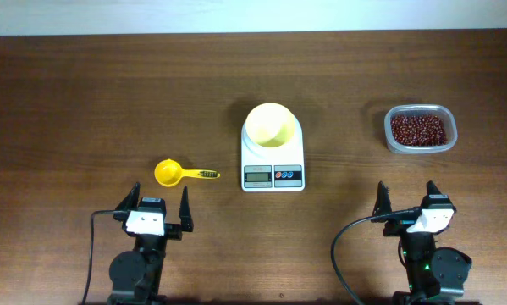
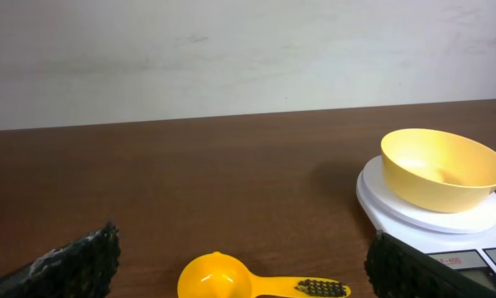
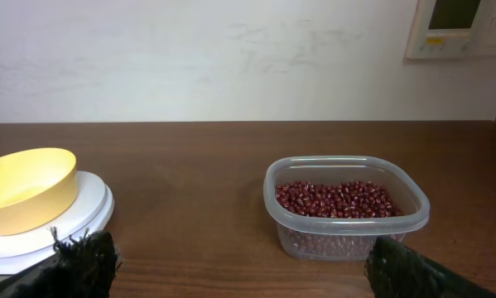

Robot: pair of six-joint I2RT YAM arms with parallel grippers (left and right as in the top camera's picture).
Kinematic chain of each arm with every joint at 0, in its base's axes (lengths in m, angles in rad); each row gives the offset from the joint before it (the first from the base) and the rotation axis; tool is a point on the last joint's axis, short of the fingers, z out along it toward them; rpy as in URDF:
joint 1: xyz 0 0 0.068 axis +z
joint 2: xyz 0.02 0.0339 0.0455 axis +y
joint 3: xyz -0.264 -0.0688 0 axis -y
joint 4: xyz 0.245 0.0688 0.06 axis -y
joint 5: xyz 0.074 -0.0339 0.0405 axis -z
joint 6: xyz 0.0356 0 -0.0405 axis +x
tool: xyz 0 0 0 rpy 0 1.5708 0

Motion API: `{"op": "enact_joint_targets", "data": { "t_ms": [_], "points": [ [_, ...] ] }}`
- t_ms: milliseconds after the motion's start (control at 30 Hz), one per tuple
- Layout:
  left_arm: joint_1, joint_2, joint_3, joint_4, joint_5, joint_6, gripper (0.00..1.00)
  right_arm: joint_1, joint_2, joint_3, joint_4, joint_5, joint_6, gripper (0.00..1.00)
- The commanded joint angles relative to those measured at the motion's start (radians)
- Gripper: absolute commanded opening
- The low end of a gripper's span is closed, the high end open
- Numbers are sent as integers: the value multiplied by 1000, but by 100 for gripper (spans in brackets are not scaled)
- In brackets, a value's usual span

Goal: Scoop item into bowl and weigh 50g on scale

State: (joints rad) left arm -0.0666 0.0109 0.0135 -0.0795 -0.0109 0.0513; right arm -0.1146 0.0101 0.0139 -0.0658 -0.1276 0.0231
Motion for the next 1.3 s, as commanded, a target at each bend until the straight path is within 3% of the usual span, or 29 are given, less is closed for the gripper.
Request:
{"op": "enact_joint_targets", "data": {
  "t_ms": [0,900,967,1033,1100,1267],
  "points": [
    [4,-3,-5,-4,-3,-13,99,-4,-6,-8,-1,8,3,99],
    [4,-3,-5,-4,-3,-13,99,-4,-6,-8,-1,8,3,99],
    [4,-3,-5,58,-4,-13,99,-4,-6,-8,-1,8,3,99],
    [4,-3,-4,134,-101,25,99,-4,-6,-8,-1,8,3,99],
    [4,-3,-4,231,-30,25,99,-4,-6,-8,-1,8,3,99],
    [4,-3,-4,397,-50,25,99,-4,-6,-8,-1,8,3,99]
  ]
}}
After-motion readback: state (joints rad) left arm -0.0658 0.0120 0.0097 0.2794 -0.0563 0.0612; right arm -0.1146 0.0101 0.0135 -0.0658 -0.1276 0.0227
